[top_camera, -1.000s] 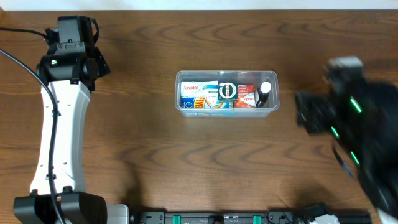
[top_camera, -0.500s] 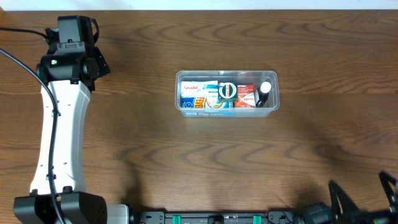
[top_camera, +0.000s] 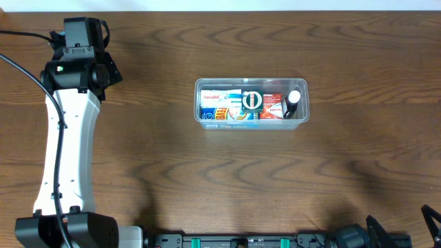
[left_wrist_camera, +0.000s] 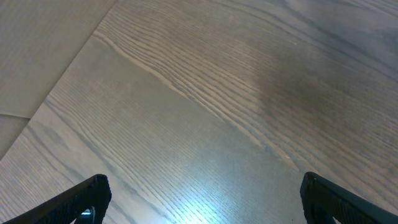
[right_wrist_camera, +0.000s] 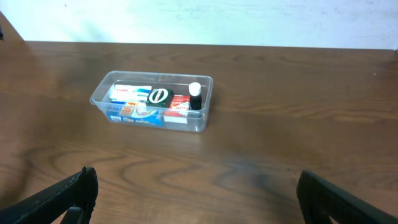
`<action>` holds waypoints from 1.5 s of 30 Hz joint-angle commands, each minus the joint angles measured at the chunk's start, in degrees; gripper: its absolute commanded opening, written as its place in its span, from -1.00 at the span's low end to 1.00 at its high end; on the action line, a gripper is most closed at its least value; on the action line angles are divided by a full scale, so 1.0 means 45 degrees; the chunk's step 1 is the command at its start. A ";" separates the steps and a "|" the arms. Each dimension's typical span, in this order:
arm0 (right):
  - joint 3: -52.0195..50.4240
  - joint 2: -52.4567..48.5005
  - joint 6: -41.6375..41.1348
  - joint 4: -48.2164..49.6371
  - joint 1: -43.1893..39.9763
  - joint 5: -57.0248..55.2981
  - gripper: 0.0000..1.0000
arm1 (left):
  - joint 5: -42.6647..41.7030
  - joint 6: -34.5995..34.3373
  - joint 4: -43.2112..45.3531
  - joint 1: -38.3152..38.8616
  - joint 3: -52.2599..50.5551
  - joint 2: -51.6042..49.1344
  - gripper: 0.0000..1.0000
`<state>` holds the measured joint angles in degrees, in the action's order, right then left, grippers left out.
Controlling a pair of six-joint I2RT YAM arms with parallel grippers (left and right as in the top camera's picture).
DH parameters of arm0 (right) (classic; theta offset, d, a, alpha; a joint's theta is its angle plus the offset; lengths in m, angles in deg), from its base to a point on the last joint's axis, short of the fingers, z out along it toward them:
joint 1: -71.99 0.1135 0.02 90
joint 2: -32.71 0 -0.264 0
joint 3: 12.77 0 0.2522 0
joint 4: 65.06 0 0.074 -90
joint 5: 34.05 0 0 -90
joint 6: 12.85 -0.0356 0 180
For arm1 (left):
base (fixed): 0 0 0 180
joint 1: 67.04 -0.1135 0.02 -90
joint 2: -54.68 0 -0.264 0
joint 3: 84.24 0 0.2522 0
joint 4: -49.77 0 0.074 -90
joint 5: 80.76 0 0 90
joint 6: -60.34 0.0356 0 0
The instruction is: Pack container
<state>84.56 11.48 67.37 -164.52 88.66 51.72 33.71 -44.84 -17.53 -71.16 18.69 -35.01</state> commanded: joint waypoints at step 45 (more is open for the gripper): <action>-1.8501 0.4648 0.0874 1.9725 -0.3415 0.1239 0.98 | 0.0291 0.0024 -0.0005 -0.0044 0.0092 0.0049 0.96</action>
<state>1.66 31.87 68.12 -75.05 73.97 57.06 33.89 -44.84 -17.53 -71.16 18.69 -35.01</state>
